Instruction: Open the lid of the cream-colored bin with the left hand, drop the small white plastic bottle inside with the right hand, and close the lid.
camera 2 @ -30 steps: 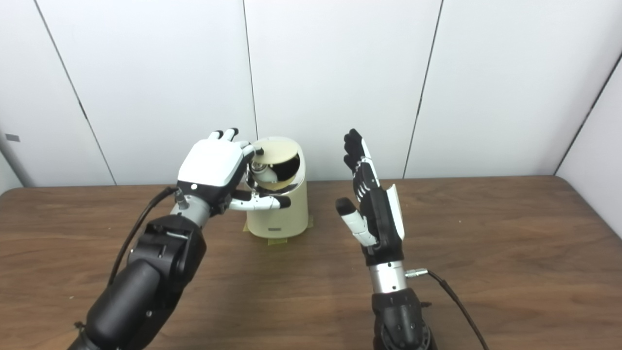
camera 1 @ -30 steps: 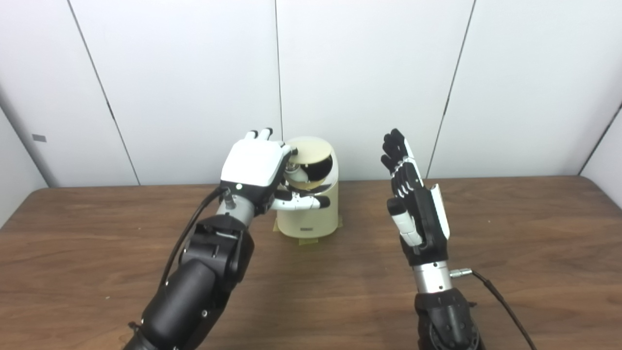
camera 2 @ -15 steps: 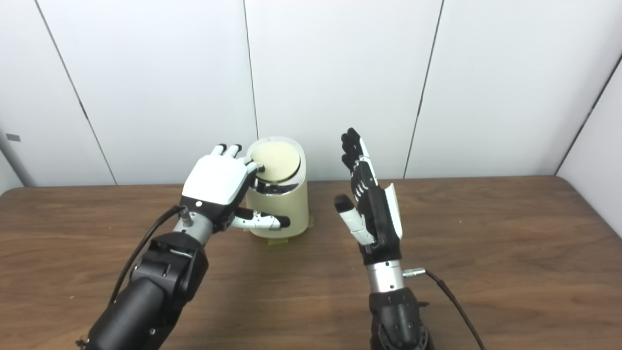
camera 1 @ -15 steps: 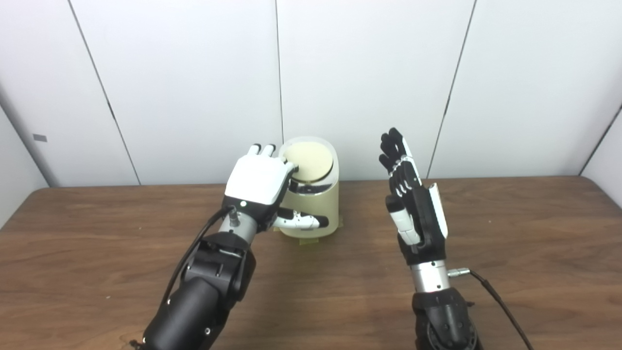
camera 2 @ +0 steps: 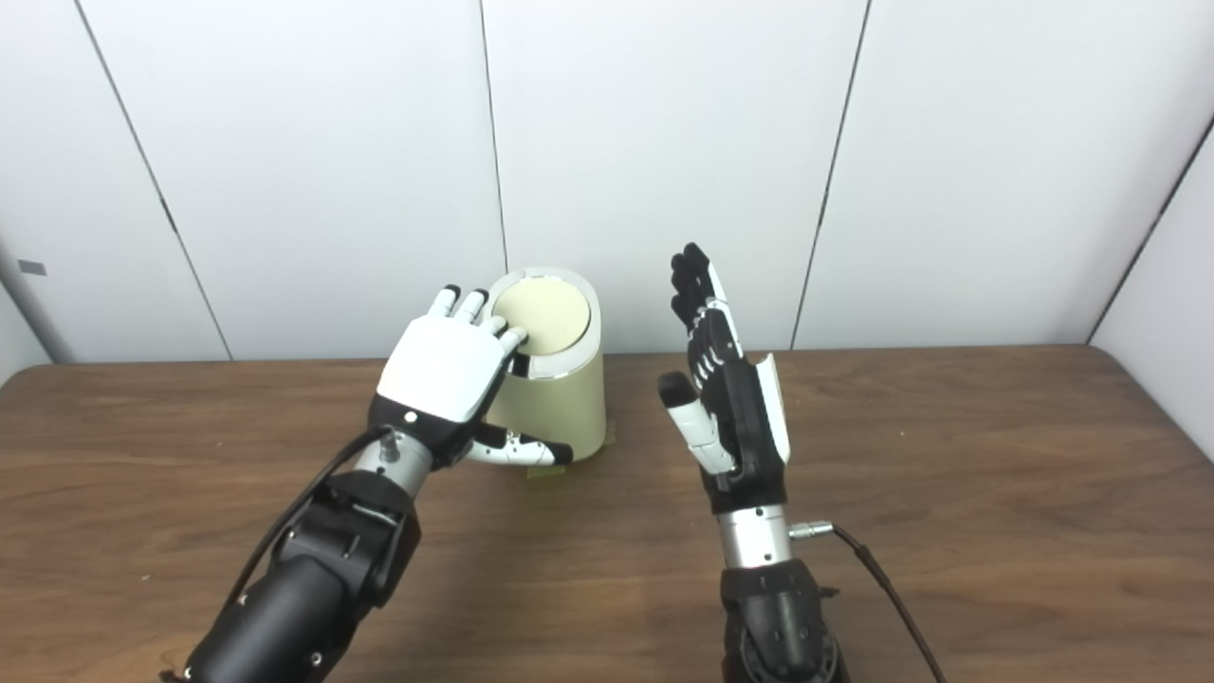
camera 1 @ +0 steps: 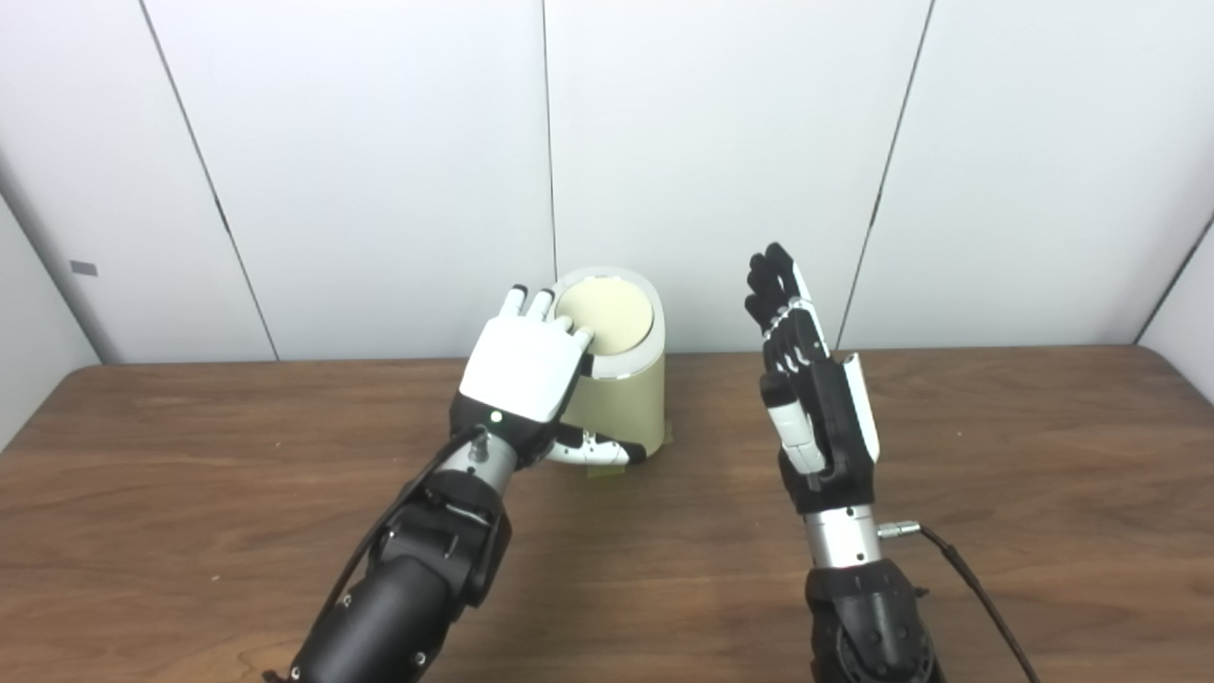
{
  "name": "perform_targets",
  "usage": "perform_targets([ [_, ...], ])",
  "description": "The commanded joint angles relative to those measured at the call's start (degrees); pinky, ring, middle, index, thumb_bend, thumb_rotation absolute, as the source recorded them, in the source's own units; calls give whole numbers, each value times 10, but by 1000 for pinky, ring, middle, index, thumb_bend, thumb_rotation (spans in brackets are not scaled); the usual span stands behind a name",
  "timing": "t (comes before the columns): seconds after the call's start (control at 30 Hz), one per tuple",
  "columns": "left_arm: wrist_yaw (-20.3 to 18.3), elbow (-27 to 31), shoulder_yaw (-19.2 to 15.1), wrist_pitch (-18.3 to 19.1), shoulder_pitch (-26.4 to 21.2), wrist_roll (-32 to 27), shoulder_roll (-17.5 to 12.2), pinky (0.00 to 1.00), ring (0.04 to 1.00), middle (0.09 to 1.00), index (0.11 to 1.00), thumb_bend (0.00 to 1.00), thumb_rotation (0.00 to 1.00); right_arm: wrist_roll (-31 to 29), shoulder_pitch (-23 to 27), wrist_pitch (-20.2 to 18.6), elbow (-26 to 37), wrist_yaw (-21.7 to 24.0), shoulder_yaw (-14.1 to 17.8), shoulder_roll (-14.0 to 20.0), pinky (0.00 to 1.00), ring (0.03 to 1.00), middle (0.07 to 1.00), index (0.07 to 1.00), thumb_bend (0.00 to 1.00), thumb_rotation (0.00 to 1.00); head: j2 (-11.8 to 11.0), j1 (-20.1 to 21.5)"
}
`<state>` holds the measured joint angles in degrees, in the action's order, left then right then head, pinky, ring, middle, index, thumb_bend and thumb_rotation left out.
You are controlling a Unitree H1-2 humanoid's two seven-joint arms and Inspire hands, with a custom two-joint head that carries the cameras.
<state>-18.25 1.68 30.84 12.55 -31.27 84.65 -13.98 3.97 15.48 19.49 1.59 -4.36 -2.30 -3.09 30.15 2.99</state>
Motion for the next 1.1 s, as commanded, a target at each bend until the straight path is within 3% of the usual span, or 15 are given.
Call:
perform_targets([
  [0.0,-7,-24,16,-26,-17,6,-4,1000,978,873,853,875,859,-5,18,5,16,4,0,-4,947,962,955,956,643,833,0,0],
  [0.37,-25,-44,25,-28,-22,12,-12,1000,967,850,827,883,841,-13,19,4,16,5,0,-7,936,956,952,953,638,823,-2,0],
  [0.67,12,-27,9,-26,-9,-8,-12,1000,935,831,816,877,868,-4,19,2,11,2,-1,-8,929,948,949,953,668,835,-2,0],
  [0.73,53,-27,-2,-16,0,-16,-4,1000,911,830,811,870,866,-5,19,0,10,3,-1,-7,929,949,952,955,674,839,-2,0],
  [0.83,86,-30,-16,-2,8,-20,9,1000,916,865,842,824,884,-8,19,3,6,5,-2,-6,921,947,950,955,680,833,-2,-1],
  [0.9,79,-30,-24,11,7,-15,17,1000,983,967,959,783,915,-6,18,6,4,5,-3,-6,910,943,946,954,670,834,-3,-1],
  [1.07,74,-37,-41,33,1,-15,31,1000,1000,1000,999,757,880,-8,19,5,3,5,-4,-7,913,944,949,958,664,833,-5,-1],
])
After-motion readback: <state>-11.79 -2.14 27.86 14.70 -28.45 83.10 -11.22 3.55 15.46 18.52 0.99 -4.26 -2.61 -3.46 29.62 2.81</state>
